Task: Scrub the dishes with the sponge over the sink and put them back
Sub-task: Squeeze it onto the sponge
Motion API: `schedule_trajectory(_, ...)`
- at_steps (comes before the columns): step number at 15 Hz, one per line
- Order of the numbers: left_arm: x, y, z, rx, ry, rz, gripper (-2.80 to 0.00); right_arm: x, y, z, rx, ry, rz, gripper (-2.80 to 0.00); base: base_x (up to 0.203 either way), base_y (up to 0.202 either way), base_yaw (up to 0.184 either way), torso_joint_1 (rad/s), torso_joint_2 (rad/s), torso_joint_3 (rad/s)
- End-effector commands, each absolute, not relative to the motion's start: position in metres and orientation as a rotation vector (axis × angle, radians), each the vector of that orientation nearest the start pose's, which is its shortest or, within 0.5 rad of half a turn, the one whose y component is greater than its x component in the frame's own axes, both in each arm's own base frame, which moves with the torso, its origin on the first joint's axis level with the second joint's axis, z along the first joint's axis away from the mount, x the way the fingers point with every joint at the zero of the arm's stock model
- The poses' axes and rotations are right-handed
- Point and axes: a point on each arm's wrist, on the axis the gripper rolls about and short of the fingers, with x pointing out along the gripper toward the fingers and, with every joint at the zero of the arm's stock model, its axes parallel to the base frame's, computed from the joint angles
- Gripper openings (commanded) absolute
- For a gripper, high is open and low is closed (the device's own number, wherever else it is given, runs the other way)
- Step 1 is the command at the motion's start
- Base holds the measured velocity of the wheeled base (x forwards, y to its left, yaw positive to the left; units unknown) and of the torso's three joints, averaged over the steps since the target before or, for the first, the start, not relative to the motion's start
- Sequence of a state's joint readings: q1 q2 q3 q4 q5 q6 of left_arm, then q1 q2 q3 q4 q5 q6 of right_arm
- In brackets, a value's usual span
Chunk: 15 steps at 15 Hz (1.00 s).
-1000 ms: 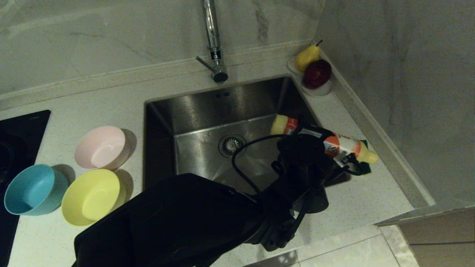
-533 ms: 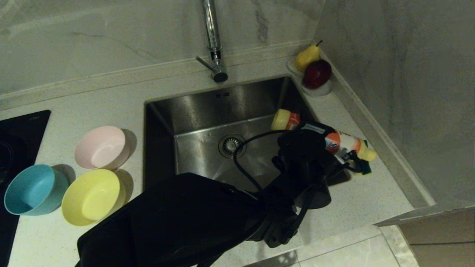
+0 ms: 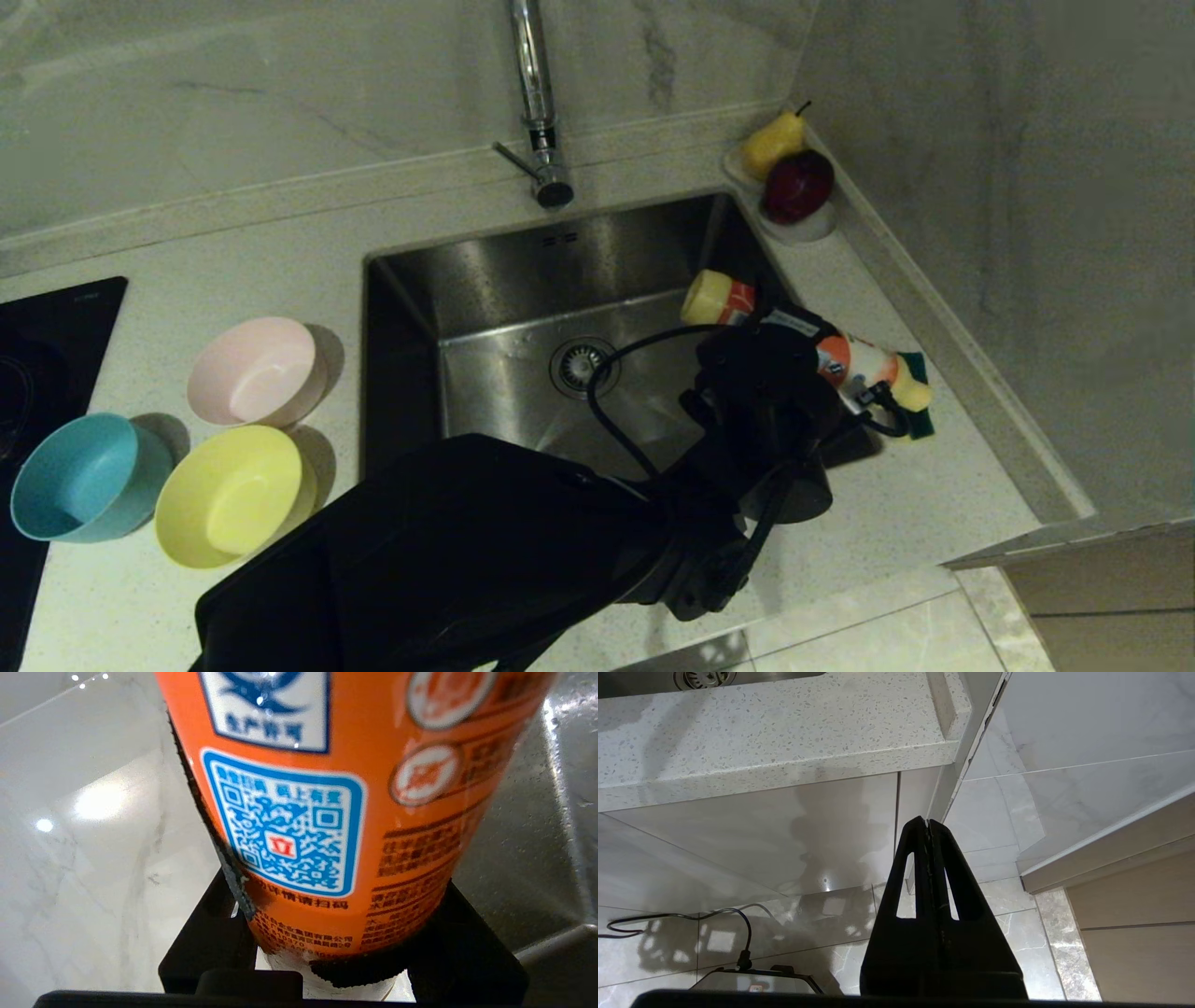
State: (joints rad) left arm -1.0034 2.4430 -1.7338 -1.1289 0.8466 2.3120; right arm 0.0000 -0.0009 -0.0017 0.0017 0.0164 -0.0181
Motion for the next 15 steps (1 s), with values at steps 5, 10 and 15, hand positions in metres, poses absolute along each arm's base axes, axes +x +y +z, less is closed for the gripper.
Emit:
schedule_trajectory(5,0.2843,-0.4088,0.1796,2.001,-0.274,0.227,-2.8,-0.0229,0.0004,0.0756,-0.018,0.001,0.017,-2.8,0.0,0.0,0.0,0.0,0.0,0.0)
schedule_trajectory(10,0.2849,-0.4082,0.1817,2.031,-0.271,0.238,-2.8,-0.0229,0.0004,0.0757,-0.018,0.0,0.017,-2.8,0.0,0.0,0.0,0.0,0.0,0.0)
schedule_trajectory(15,0.2865,-0.4107,0.1801,2.024,-0.272,0.242,-2.8,-0.0229,0.0004,0.0757,-0.018,0.0,0.017,-2.8,0.0,0.0,0.0,0.0,0.0,0.0)
